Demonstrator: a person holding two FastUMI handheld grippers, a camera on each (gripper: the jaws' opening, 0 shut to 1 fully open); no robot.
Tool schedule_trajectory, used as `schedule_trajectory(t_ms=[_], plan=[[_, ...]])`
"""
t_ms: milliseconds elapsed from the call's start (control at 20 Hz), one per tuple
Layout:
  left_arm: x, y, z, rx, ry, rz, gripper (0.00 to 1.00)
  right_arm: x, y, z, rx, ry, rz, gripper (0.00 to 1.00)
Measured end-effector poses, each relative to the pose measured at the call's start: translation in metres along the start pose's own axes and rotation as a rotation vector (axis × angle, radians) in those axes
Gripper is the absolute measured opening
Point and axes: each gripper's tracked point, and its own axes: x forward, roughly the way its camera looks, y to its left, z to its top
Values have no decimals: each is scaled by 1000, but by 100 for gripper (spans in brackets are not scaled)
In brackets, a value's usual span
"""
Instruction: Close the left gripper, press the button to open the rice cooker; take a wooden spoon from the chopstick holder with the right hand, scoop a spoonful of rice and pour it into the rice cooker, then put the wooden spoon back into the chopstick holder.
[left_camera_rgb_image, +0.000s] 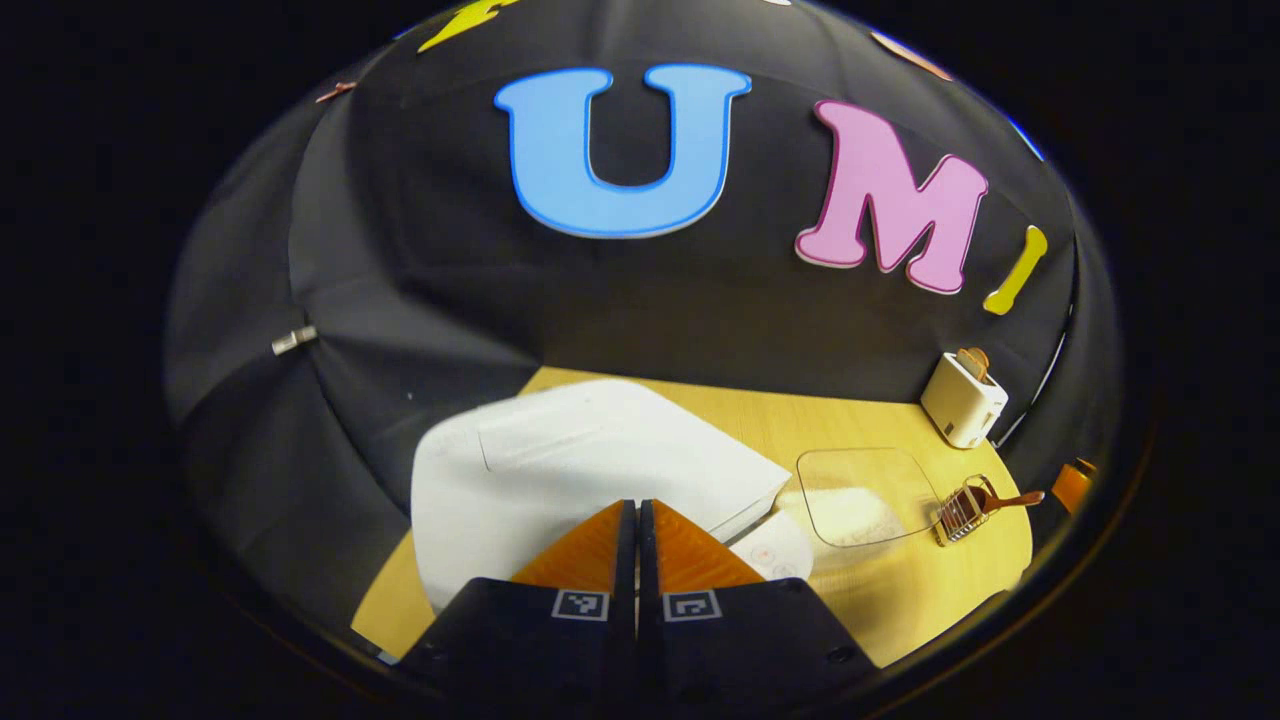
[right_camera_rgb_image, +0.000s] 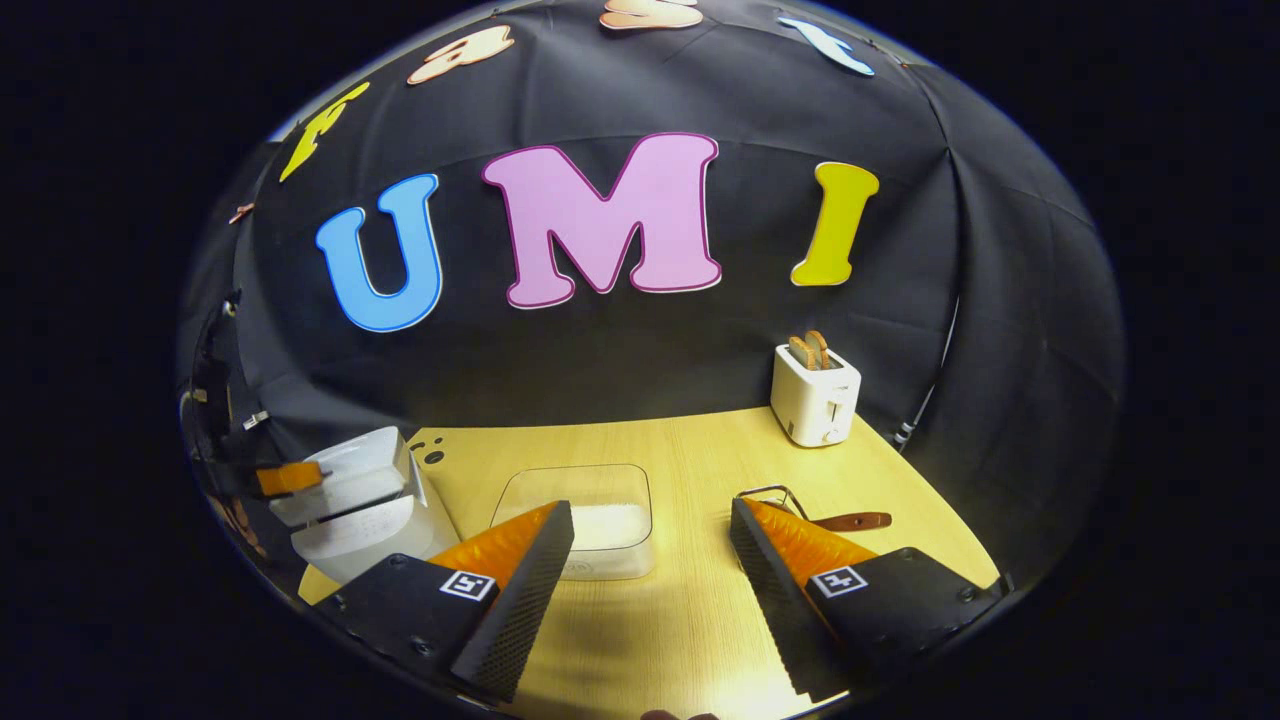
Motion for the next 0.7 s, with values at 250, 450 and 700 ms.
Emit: schedule_trajectory(t_ms=[250, 450, 700], plan=[[-27, -9, 53, -35, -102, -29, 5, 5, -2, -1, 19, 11, 0, 98], [-35, -17, 49, -47, -109, -51, 5, 11, -6, -6, 29, 22, 3, 97], [-42, -33, 31, -62, -74, -68, 5, 20, -31, -17, 52, 51, -33, 97]])
